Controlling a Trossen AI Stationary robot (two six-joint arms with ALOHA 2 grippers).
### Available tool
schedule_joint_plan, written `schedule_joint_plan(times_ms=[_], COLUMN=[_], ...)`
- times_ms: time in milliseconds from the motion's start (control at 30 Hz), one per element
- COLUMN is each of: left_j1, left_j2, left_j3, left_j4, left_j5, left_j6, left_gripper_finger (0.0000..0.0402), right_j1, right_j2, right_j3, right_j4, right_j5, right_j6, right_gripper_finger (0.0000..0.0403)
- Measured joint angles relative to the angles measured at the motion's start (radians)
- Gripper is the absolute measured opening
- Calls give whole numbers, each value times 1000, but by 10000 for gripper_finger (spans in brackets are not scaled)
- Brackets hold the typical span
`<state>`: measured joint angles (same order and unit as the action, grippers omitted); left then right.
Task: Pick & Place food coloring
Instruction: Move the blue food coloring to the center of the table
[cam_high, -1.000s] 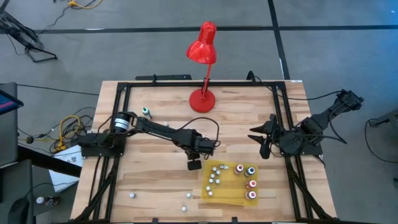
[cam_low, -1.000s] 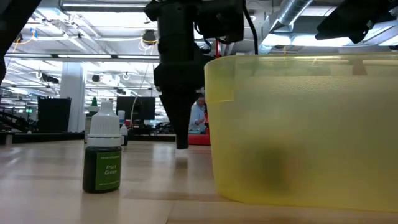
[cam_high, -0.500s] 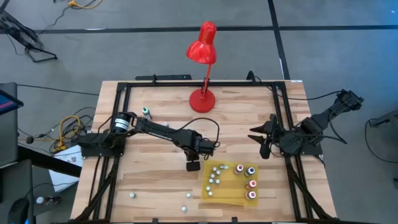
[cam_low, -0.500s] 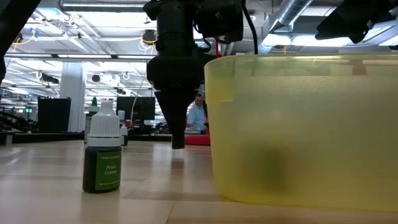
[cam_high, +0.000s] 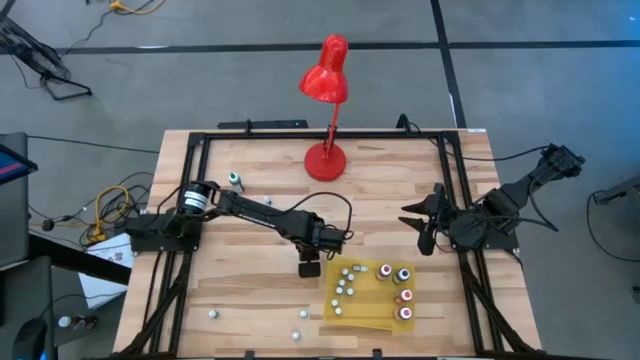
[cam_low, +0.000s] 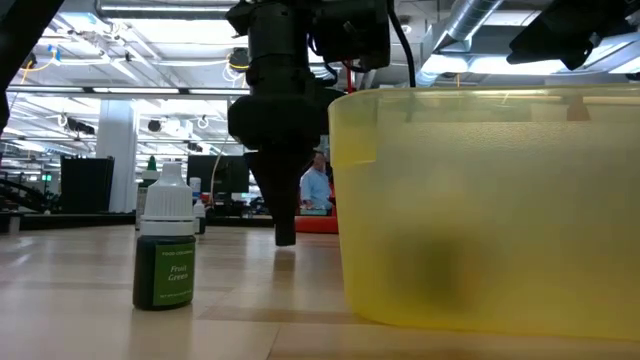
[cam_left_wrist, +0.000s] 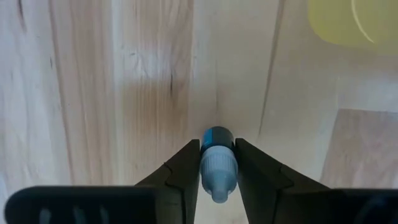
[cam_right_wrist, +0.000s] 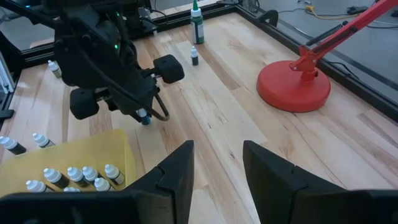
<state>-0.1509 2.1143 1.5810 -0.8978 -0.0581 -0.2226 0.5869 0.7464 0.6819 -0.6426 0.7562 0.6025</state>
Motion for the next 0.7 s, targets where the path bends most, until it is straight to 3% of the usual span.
schedule_joint_plan(times_ms=[333, 700], left_j1=[0, -1], left_j2=[0, -37], left_j3=[8, 35], left_j4=[-5, -67], left_j5=[-6, -45], left_j6=[-32, 21], left_gripper_finger=[103, 198], right_j1=[0, 0], right_j2=[0, 0], right_j3=[0, 0], right_j4=[0, 0], right_j5=[0, 0], right_j6=[0, 0], right_gripper_finger=[129, 129])
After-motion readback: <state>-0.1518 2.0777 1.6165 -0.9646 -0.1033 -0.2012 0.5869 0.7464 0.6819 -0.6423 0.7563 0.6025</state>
